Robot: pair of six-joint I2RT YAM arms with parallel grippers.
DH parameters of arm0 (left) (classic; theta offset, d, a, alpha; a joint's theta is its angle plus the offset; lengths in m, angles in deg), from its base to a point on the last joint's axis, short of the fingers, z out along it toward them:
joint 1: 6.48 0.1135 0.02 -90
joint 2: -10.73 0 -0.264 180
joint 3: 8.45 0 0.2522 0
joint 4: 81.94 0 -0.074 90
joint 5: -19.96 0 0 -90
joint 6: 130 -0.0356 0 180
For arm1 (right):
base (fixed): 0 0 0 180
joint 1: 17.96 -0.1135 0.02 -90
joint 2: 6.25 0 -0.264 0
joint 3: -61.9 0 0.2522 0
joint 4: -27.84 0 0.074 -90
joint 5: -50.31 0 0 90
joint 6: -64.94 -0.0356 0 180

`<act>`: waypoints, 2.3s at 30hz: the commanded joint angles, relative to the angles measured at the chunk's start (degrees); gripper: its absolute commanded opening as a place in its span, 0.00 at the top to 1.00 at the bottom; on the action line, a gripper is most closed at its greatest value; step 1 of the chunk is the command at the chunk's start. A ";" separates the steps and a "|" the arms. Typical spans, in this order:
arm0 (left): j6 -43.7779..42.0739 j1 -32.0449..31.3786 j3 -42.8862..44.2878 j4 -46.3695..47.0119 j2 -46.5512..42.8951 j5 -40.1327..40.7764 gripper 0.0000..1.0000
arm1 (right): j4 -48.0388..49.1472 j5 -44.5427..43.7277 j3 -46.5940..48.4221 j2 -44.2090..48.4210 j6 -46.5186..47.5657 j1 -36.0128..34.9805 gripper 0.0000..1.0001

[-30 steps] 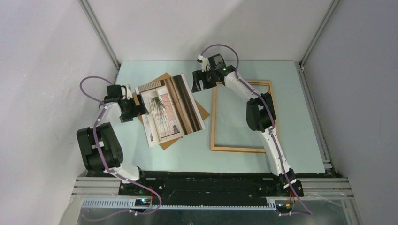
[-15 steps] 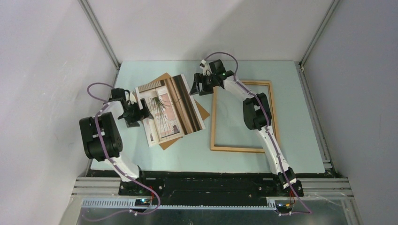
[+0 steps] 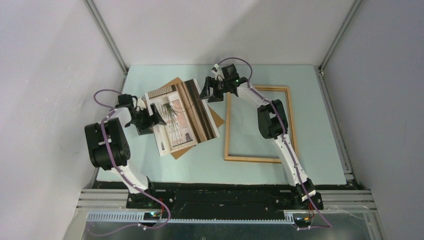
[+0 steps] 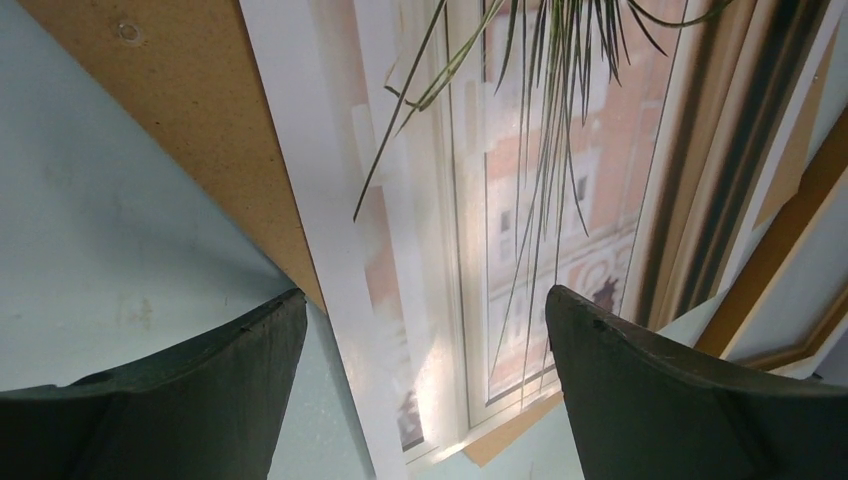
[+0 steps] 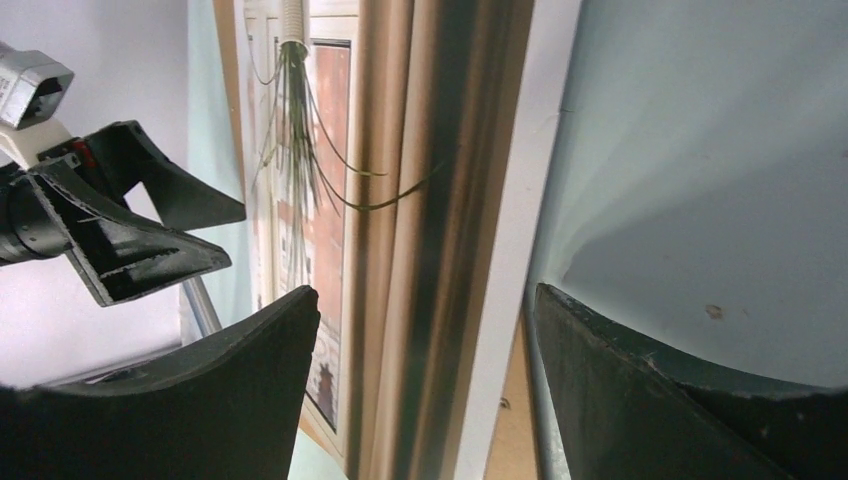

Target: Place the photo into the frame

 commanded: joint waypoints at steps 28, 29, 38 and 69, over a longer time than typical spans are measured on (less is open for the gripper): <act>-2.73 0.07 -2.23 -2.01 -4.29 -14.37 0.10 | 9.27 9.27 -4.39 -0.69 -8.75 0.24 0.22; -2.83 0.06 -2.29 -2.28 -4.59 -14.36 0.10 | 8.98 9.12 -4.42 -0.60 -8.44 0.24 0.22; -3.82 0.11 -2.65 -5.61 -3.63 -7.42 0.03 | 7.08 7.58 -5.56 1.03 -6.22 0.53 0.23; -8.72 0.06 -4.41 -12.39 -1.81 -14.73 0.03 | 4.08 3.81 -9.31 5.17 -2.18 0.34 0.24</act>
